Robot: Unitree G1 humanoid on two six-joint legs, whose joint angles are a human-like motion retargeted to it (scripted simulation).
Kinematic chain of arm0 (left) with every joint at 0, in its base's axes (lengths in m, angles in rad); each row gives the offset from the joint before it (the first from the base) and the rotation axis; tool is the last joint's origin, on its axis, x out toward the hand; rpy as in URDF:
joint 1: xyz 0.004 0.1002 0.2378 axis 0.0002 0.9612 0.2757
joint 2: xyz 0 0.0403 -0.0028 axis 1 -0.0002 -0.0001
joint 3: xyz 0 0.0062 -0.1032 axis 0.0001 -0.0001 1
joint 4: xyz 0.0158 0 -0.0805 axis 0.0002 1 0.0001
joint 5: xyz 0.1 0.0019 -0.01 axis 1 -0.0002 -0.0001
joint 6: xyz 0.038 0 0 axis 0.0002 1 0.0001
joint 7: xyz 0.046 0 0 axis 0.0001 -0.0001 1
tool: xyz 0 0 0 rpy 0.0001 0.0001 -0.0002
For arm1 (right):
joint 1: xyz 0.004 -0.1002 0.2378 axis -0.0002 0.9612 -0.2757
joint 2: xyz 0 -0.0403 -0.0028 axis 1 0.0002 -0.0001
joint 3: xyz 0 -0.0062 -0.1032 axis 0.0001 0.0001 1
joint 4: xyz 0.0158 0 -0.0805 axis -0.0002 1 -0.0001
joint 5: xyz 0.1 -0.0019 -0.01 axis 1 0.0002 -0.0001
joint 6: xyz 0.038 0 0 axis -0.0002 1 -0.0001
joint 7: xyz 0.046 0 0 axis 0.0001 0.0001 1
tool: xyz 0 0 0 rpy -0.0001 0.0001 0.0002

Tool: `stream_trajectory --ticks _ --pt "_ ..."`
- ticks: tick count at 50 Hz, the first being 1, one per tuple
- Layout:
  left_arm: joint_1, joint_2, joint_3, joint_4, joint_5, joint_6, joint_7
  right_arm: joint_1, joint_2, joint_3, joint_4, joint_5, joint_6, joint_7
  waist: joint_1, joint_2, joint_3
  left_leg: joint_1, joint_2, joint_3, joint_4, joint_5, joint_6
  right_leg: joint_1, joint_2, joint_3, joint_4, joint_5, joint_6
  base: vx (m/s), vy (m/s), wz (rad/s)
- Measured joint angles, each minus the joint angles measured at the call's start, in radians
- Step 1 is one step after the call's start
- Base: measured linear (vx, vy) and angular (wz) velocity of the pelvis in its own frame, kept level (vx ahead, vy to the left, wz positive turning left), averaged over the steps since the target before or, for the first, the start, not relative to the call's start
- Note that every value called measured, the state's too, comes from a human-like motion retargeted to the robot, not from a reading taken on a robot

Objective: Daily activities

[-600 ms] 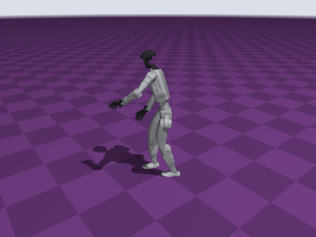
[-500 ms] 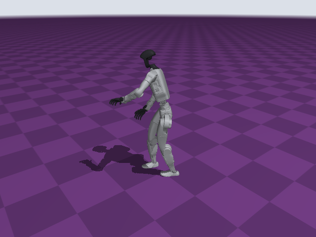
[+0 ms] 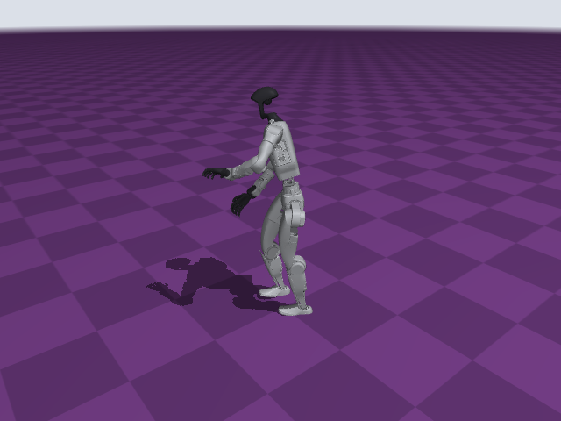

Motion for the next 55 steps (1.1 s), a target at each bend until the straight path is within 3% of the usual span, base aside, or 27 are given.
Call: stream_trajectory --ticks 6,12,20,25,27,29,38,45,51,55 --pt "-0.287 -0.095 -0.115 0.349 -0.07 0.09 -0.059 -0.038 -0.013 0.137 -0.208 0.051 0.006 0.121 -0.058 -0.018 -0.013 -0.043 0.034 -0.002 -0.078 0.032 -0.006 -0.058 0.026 -0.006 -0.071 0.063 0.012 -0.02 -0.03 -0.17" --pt "-0.506 -0.205 -0.122 0.757 -0.267 0.159 -0.036 -0.067 -0.019 0.22 -0.379 0.109 0.044 0.185 -0.109 -0.037 -0.01 -0.086 0.067 -0.009 -0.149 0.072 -0.026 -0.107 0.052 -0.012 -0.154 0.131 0.023 -0.03 -0.05 -0.25" --pt "-0.614 -0.233 -0.07 0.925 -0.442 0.155 0.01 -0.075 -0.024 0.249 -0.442 0.187 0.063 0.212 -0.131 -0.047 0.0 -0.112 0.092 -0.017 -0.175 0.088 -0.041 -0.112 0.073 0.002 -0.266 0.202 0.039 -0.02 -0.03 -0.26" --pt "-0.583 -0.21 -0.009 0.806 -0.485 0.139 0.09 -0.06 -0.043 0.227 -0.455 0.205 0.051 0.167 -0.098 -0.054 -0.003 -0.101 0.092 -0.014 -0.174 0.087 -0.037 -0.088 0.073 0.014 -0.303 0.217 0.05 0.0 0.01 -0.11" --pt "-0.485 -0.208 0.03 0.702 -0.484 0.139 0.147 -0.022 -0.03 0.219 -0.444 0.195 0.043 0.136 -0.064 -0.079 -0.045 -0.109 0.069 0.01 -0.194 0.116 -0.028 -0.132 0.07 0.045 -0.246 0.204 0.057 0.0 0.04 -0.33" --pt "-0.436 -0.18 0.087 0.591 -0.487 0.129 0.178 -0.025 -0.05 0.186 -0.433 0.197 0.035 0.12 -0.04 -0.067 -0.034 -0.089 0.075 -0.011 -0.175 0.093 -0.027 -0.089 0.067 0.035 -0.28 0.2 0.055 0.08 0.08 0.01" --pt "0.079 -0.165 0.31 0.122 -0.407 0.083 0.259 -0.01 -0.061 0.084 -0.248 0.166 0.008 0.1 0.087 -0.06 -0.02 -0.001 0.063 0.0 -0.07 0.016 -0.002 0.053 0.078 0.106 -0.304 0.184 0.046 0.06 0.11 -0.33" --pt "0.286 -0.155 0.289 -0.014 -0.285 0.051 0.21 -0.038 -0.066 0.078 -0.146 0.158 -0.009 0.128 0.098 -0.049 -0.005 0.032 0.053 0.016 0.041 -0.06 0.011 0.124 0.094 0.162 -0.28 0.16 0.05 0.01 0.11 -0.3" --pt "0.243 -0.15 0.221 -0.026 -0.204 0.038 0.177 -0.04 -0.05 0.086 -0.153 0.198 -0.024 0.153 0.081 -0.057 0.006 0.048 0.039 0.023 0.059 -0.066 0.007 0.118 0.091 0.153 -0.221 0.145 0.069 -0.04 0.07 -0.19" --pt "0.155 -0.177 0.187 0.016 -0.166 0.051 0.17 -0.037 -0.031 0.08 -0.145 0.227 -0.03 0.157 0.084 -0.063 0.011 0.059 0.032 0.041 0.033 -0.048 -0.001 0.069 0.035 0.028 -0.15 0.134 0.056 -0.04 0.02 -0.3"
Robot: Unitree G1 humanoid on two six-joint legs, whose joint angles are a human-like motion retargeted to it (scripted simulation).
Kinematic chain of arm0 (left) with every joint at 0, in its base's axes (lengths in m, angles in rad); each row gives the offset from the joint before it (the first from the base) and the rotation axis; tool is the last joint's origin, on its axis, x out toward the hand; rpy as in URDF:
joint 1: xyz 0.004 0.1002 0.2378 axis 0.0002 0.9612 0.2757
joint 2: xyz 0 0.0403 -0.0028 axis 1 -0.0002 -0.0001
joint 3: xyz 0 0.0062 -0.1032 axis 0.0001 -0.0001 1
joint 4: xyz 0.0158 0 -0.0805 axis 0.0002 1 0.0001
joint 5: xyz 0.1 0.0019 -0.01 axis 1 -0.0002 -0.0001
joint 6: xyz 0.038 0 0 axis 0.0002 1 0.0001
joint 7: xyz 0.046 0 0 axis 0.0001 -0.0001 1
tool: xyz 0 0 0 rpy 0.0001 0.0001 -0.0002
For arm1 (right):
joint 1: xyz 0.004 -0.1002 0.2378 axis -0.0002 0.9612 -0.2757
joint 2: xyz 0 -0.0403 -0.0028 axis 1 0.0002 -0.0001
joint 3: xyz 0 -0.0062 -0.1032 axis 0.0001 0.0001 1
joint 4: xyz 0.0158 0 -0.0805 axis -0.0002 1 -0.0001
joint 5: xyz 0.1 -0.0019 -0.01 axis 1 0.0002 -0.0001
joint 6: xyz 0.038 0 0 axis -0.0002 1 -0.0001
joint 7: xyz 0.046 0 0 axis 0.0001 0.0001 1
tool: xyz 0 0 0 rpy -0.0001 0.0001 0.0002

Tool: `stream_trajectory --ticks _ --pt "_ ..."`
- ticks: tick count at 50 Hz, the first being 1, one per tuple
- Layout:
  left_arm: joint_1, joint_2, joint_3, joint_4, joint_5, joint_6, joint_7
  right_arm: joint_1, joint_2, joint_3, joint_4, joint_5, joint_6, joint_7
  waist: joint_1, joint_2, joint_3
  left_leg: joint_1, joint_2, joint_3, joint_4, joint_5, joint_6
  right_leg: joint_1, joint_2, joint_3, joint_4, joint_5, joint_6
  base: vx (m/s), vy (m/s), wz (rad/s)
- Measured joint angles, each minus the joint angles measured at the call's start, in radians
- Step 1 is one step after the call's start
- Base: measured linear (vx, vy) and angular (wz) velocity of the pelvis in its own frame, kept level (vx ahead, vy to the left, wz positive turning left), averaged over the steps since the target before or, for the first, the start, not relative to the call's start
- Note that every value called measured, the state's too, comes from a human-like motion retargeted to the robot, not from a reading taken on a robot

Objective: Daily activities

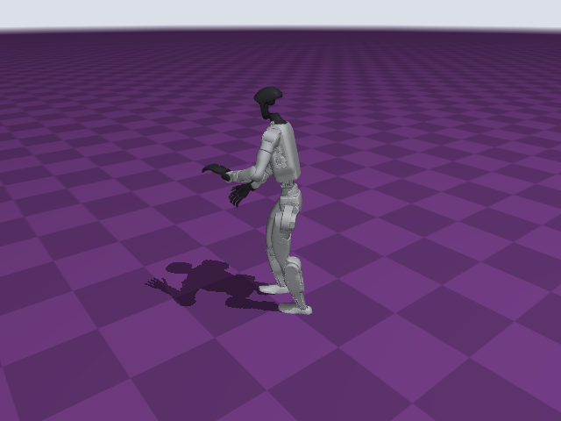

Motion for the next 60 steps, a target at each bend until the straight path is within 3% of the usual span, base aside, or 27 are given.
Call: stream_trajectory --ticks 8,17,28,35,42,53,60 --pt "-0.132 -0.051 -0.026 0.121 0.024 0.03 0.007 0.001 0.054 -0.037 0.082 0.009 -0.006 -0.033 0.006 -0.002 -0.017 0.033 -0.012 0.007 -0.122 0.063 -0.004 -0.074 -0.117 -0.145 0.079 -0.02 -0.009 0.0 -0.02 -0.1" --pt "-0.197 -0.085 -0.054 0.262 0.024 0.039 -0.01 -0.039 0.081 -0.066 0.253 -0.051 0.007 -0.072 0.012 0.016 -0.041 0.069 0.001 0.011 -0.201 0.084 -0.017 -0.074 -0.13 -0.199 0.062 -0.052 -0.018 0.08 -0.11 -0.14" --pt "-0.273 -0.052 0.158 0.318 -0.133 0.13 0.097 -0.034 0.05 -0.113 0.276 -0.085 0.009 -0.09 0.011 0.038 -0.017 0.024 0.028 0.001 -0.046 0.044 -0.039 -0.041 -0.103 -0.218 0.046 -0.077 -0.038 0.08 -0.14 -0.11" --pt "-0.159 -0.034 0.247 0.174 -0.214 0.085 0.141 0.024 0.017 -0.12 0.166 -0.065 -0.001 -0.087 0.018 0.03 0.003 0.002 0.047 -0.037 0.087 -0.005 -0.036 0.006 -0.068 -0.205 0.023 -0.078 -0.042 0.03 -0.06 -0.26" --pt "-0.033 -0.046 0.219 0.129 -0.248 0.034 0.11 0.045 0.003 -0.085 0.094 -0.049 -0.001 -0.082 0.005 0.007 0.014 0.029 0.055 -0.032 0.105 -0.029 -0.022 0.03 -0.041 -0.172 0.029 -0.086 -0.038 0.01 0.01 -0.26" --pt "-0.073 -0.129 0.08 0.402 -0.311 0.001 0.037 -0.016 0.064 -0.021 0.126 -0.085 0.016 -0.13 -0.034 -0.003 0.026 0.041 0.056 -0.021 0.087 -0.018 -0.015 0.017 -0.029 -0.152 0.059 -0.079 -0.027 0.0 0.0 -0.05" --pt "-0.096 -0.201 0.069 0.528 -0.43 -0.024 0.024 -0.052 0.105 -0.043 0.232 -0.102 0.033 -0.173 -0.03 0.022 0.035 0.008 0.066 -0.028 0.132 -0.015 -0.029 0.028 -0.022 -0.156 0.017 -0.076 -0.028 0.04 -0.03 -0.04"
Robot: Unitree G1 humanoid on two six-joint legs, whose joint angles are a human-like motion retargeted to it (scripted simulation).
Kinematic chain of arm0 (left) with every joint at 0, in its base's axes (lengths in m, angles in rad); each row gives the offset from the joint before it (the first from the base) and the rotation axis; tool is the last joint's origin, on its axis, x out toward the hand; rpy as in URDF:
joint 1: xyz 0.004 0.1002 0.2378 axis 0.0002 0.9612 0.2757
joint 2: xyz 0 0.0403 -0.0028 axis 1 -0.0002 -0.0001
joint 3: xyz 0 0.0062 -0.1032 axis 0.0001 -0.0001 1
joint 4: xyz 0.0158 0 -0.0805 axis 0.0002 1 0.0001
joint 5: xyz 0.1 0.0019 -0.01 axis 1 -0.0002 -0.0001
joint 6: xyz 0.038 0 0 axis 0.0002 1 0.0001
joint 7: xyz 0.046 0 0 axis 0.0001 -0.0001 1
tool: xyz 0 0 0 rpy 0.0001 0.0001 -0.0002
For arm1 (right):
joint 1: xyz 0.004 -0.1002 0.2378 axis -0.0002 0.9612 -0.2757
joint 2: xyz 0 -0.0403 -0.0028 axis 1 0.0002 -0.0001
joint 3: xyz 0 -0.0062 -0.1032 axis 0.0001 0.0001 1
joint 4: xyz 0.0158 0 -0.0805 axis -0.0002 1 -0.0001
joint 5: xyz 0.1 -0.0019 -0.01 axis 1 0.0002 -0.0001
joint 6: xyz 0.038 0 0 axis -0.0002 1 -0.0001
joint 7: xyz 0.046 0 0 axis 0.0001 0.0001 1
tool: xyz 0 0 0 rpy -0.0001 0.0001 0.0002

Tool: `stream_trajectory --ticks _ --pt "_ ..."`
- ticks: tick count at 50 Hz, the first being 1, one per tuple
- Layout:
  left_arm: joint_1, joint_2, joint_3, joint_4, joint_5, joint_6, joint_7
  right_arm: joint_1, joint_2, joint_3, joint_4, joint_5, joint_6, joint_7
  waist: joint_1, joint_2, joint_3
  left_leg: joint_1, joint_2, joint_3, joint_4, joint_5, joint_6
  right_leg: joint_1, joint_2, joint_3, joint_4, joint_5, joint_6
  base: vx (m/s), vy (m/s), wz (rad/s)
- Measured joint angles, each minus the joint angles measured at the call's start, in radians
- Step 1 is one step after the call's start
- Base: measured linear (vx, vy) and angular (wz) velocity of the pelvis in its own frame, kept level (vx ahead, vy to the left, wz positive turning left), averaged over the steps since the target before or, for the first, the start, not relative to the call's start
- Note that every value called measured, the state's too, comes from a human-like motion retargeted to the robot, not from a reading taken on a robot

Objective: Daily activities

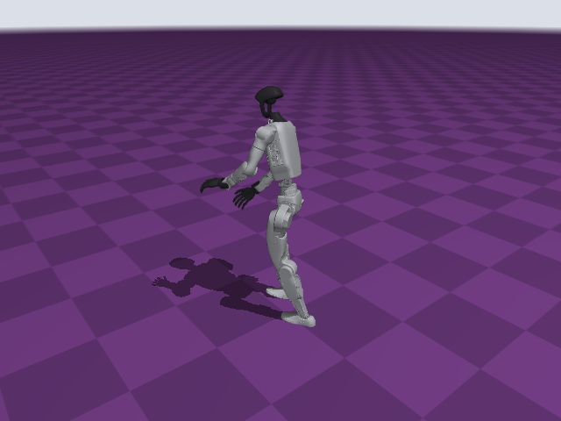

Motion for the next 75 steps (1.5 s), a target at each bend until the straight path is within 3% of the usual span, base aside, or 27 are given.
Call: stream_trajectory --ticks 3,7,10,15,22,28,33,37,40,43,50,52,56,60,65,68,70,75 --pt "0.038 -0.017 0.039 -0.051 -0.086 -0.026 0.006 0.008 -0.009 -0.025 -0.017 0.015 -0.005 -0.013 0.014 0.01 0.008 -0.026 0.007 -0.017 0.063 0.003 -0.015 0.02 0.008 -0.001 -0.027 0.003 -0.003 0.11 -0.04 -0.2" --pt "0.132 -0.023 0.117 -0.206 -0.224 -0.074 0.031 0.033 -0.038 -0.052 -0.131 0.027 -0.021 -0.032 0.054 0.022 0.023 -0.11 0.024 -0.177 0.181 0.018 -0.075 0.06 0.045 0.015 -0.062 0.01 -0.01 0.11 -0.04 -0.44" --pt "0.208 -0.02 0.175 -0.338 -0.33 -0.112 0.049 0.051 -0.067 -0.067 -0.251 0.02 -0.032 -0.047 0.059 0.011 0.023 -0.189 0.09 -0.108 0.248 -0.041 -0.038 0.094 0.031 0.0 -0.091 0.003 -0.009 0.13 0.02 0.12" --pt "0.325 -0.019 0.243 -0.497 -0.477 -0.165 0.071 0.069 -0.107 -0.076 -0.393 -0.036 -0.04 -0.077 0.086 -0.009 0.018 -0.276 0.159 -0.081 0.278 -0.024 -0.038 0.153 0.023 -0.013 -0.122 -0.019 -0.015 0.16 0.08 0.04" --pt "0.468 -0.042 0.251 -0.528 -0.59 -0.209 0.079 0.127 -0.115 -0.102 -0.183 -0.183 0.006 -0.093 0.142 -0.06 -0.003 -0.317 0.182 -0.078 0.182 0.067 -0.044 0.252 -0.009 -0.032 -0.193 -0.071 -0.024 0.24 0.22 0.18" --pt "0.553 -0.045 0.235 -0.452 -0.533 -0.228 0.124 0.204 -0.062 -0.169 0.272 -0.326 0.055 -0.101 0.214 -0.113 -0.016 -0.274 0.125 -0.074 0.202 -0.01 0.016 0.35 -0.062 -0.049 -0.207 -0.146 -0.04 0.31 0.33 0.43" --pt "0.572 -0.033 0.237 -0.416 -0.468 -0.23 0.137 0.26 -0.025 -0.26 0.451 -0.35 0.076 -0.112 0.235 -0.175 0.008 -0.19 0.022 -0.081 0.23 -0.083 0.072 0.395 -0.136 -0.036 0.026 -0.243 -0.05 0.27 0.29 0.74" --pt "0.534 -0.014 0.237 -0.417 -0.455 -0.223 0.094 0.242 -0.017 -0.298 0.408 -0.328 0.065 -0.103 0.232 -0.232 0.051 -0.079 -0.062 -0.06 0.186 -0.101 0.095 0.334 -0.346 -0.241 0.376 -0.075 -0.05 0.26 0.19 0.34" --pt "0.482 -0.001 0.219 -0.41 -0.458 -0.214 0.054 0.214 -0.027 -0.293 0.303 -0.318 0.044 -0.104 0.177 -0.263 0.076 -0.008 -0.131 -0.099 0.13 -0.084 0.101 0.243 -0.367 -0.222 0.536 -0.076 -0.072 0.3 0.18 0.89" --pt "0.41 0.01 0.194 -0.386 -0.478 -0.211 0.022 0.187 -0.05 -0.265 0.177 -0.316 0.027 -0.104 0.105 -0.275 0.088 0.079 -0.164 -0.16 0.002 -0.03 0.102 0.138 -0.314 -0.201 0.554 -0.09 -0.079 0.36 0.16 0.98" --pt "0.324 0.018 0.115 -0.438 -0.541 -0.253 -0.019 0.191 -0.095 -0.228 -0.009 -0.302 0.004 -0.118 -0.006 -0.2 0.099 0.193 -0.142 -0.243 -0.068 -0.055 0.111 0.001 -0.052 -0.187 0.207 0.016 -0.042 0.43 0.15 0.61" --pt "0.317 0.022 0.097 -0.485 -0.576 -0.268 -0.025 0.196 -0.112 -0.232 -0.024 -0.294 0.01 -0.138 -0.015 -0.142 0.1 0.214 -0.106 -0.246 -0.072 -0.083 0.113 0.027 0.027 -0.206 0.022 0.093 -0.039 0.46 0.15 0.1" --pt "0.342 0.016 0.047 -0.556 -0.635 -0.295 -0.034 0.22 -0.126 -0.254 0.024 -0.294 0.028 -0.207 -0.029 -0.086 0.103 0.237 -0.131 -0.224 0.016 -0.161 0.121 0.043 0.049 -0.242 -0.013 0.121 -0.058 0.44 0.16 0.24" --pt "0.384 -0.011 -0.015 -0.593 -0.709 -0.311 -0.057 0.222 -0.141 -0.282 0.143 -0.307 0.05 -0.291 -0.057 0.015 0.12 0.232 -0.118 -0.171 0.192 -0.206 0.064 0.086 0.056 -0.274 0.058 0.066 -0.117 0.39 0.14 0.43" --pt "0.43 -0.041 -0.08 -0.596 -0.779 -0.33 -0.104 0.198 -0.154 -0.287 0.294 -0.359 0.071 -0.351 -0.099 0.137 0.155 0.153 -0.049 -0.1 0.52 -0.062 -0.1 0.15 0.09 -0.299 0.107 0.009 -0.162 0.3 0.09 0.25" --pt "0.447 -0.042 -0.099 -0.604 -0.823 -0.337 -0.124 0.184 -0.157 -0.268 0.329 -0.409 0.082 -0.366 -0.12 0.17 0.171 0.071 0.028 -0.033 0.721 -0.013 -0.142 0.189 0.105 -0.303 0.117 -0.018 -0.175 0.26 0.05 0.12" --pt "0.458 -0.038 -0.103 -0.616 -0.856 -0.339 -0.131 0.175 -0.157 -0.251 0.327 -0.446 0.089 -0.371 -0.129 0.175 0.178 0.013 0.094 0.01 0.824 -0.026 -0.129 0.213 0.111 -0.299 0.121 -0.035 -0.177 0.26 0.02 -0.03" --pt "0.475 -0.025 -0.08 -0.663 -0.966 -0.327 -0.129 0.136 -0.163 -0.218 0.256 -0.511 0.102 -0.385 -0.133 0.139 0.188 -0.118 0.22 0.059 0.841 -0.146 -0.027 0.28 0.107 -0.243 0.087 -0.057 -0.168 0.28 -0.01 -0.33"
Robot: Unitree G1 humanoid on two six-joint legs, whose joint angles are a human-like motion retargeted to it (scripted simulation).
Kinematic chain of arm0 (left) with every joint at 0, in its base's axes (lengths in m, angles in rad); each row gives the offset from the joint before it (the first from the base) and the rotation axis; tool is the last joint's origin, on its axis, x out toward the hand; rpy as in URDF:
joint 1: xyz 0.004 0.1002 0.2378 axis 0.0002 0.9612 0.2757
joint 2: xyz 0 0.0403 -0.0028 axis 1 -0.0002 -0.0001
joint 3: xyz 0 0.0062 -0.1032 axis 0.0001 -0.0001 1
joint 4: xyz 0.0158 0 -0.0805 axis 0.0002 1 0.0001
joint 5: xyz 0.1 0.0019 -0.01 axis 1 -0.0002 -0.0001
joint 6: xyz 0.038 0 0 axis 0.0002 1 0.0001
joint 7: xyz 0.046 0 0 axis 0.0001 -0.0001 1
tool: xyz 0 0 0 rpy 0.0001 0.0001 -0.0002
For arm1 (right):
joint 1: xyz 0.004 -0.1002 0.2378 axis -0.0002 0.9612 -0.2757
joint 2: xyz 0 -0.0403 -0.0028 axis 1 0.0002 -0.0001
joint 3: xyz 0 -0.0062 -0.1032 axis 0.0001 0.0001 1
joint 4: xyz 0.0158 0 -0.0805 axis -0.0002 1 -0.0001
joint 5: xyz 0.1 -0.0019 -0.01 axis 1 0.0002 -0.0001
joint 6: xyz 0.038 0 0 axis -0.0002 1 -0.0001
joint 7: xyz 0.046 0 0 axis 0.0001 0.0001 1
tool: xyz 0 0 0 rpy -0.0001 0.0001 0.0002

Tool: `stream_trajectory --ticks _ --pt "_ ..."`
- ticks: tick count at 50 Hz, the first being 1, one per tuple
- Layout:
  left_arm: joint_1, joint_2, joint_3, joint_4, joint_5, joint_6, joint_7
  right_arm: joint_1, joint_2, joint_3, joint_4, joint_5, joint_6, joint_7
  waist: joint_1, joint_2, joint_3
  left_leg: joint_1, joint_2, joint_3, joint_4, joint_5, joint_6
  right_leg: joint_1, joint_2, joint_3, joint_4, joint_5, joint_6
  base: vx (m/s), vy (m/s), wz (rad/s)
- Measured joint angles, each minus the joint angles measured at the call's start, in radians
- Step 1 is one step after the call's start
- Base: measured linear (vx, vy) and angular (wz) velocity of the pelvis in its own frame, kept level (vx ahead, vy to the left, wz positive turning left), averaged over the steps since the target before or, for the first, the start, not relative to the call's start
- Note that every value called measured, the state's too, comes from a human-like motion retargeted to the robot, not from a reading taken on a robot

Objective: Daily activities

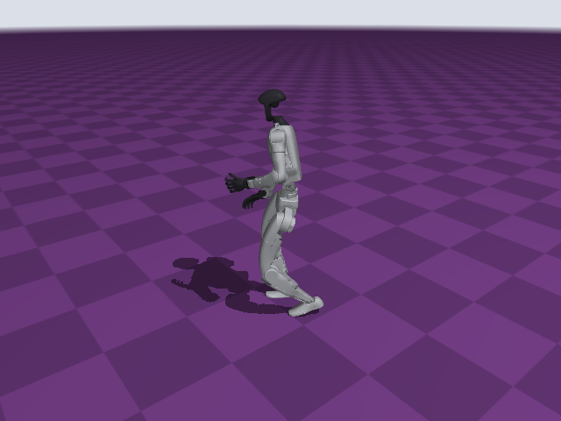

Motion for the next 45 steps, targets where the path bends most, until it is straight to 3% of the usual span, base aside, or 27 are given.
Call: stream_trajectory --ticks 5,10,15,20,25,30,34,40,45 --pt "0.024 -0.002 0.018 -0.037 -0.092 -0.001 0.013 -0.027 -0.006 0.012 -0.083 -0.013 0.009 -0.035 0.016 -0.059 0.015 -0.07 -0.051 -0.1 -0.234 -0.025 0.02 0.059 -0.013 0.111 -0.015 -0.022 0.008 0.29 -0.01 -0.74" --pt "0.035 -0.013 0.034 -0.063 -0.17 -0.015 -0.001 -0.051 -0.004 0.017 -0.088 -0.022 0.02 -0.064 0.049 -0.114 0.019 -0.079 -0.19 -0.358 -0.504 0.101 -0.022 0.088 -0.02 0.251 0.0 -0.047 0.005 0.27 0.03 -0.94" --pt "0.036 -0.025 0.025 -0.079 -0.241 -0.022 -0.029 -0.073 0.006 0.008 -0.026 -0.014 0.029 -0.051 0.087 -0.143 0.011 -0.031 -0.263 -0.56 -0.634 0.21 -0.049 0.114 -0.004 0.404 -0.009 -0.068 -0.001 0.27 0.12 -0.96" --pt "0.052 -0.042 -0.007 -0.088 -0.312 -0.017 -0.05 -0.078 0.036 -0.01 0.043 0.006 0.04 -0.024 0.089 -0.173 -0.004 -0.026 -0.281 -0.509 -0.595 0.156 -0.016 0.117 -0.002 0.511 0.022 -0.102 0.01 0.25 0.21 -0.8" --pt "0.047 -0.044 -0.043 -0.103 -0.395 -0.016 -0.088 -0.085 0.078 -0.007 0.063 0.012 0.037 0.018 0.067 -0.229 -0.022 -0.01 -0.271 -0.377 -0.643 0.14 0.002 0.079 -0.028 0.594 0.069 -0.077 0.068 0.16 0.23 -0.78" --pt "0.033 -0.023 -0.071 -0.125 -0.459 -0.021 -0.132 -0.084 0.123 0.037 0.033 -0.001 0.023 0.069 0.045 -0.294 -0.04 0.006 -0.245 -0.217 -0.716 0.148 -0.006 -0.031 -0.12 0.437 0.144 -0.043 0.129 0.07 0.17 -1.01" --pt "0.017 -0.002 -0.091 -0.131 -0.489 -0.017 -0.154 -0.074 0.144 0.08 0.013 -0.012 0.008 0.112 0.04 -0.32 -0.063 0.001 -0.205 -0.093 -0.756 0.151 -0.016 -0.111 -0.229 0.224 0.166 -0.026 0.131 0.01 0.11 -1.13" --pt "-0.011 0.002 -0.115 -0.107 -0.515 -0.005 -0.164 -0.045 0.143 0.099 0.024 0.002 -0.013 0.143 0.034 -0.315 -0.1 -0.026 -0.128 0.062 -0.764 0.14 -0.037 -0.117 -0.343 -0.009 0.127 0.011 0.126 -0.03 0.03 -0.95" --pt "-0.036 -0.017 -0.134 -0.077 -0.516 -0.003 -0.178 -0.018 0.122 0.052 0.071 0.05 -0.022 0.135 0.027 -0.294 -0.109 -0.044 -0.061 0.141 -0.719 0.119 -0.053 -0.063 -0.386 -0.085 0.096 0.062 0.131 -0.07 -0.07 -0.65"
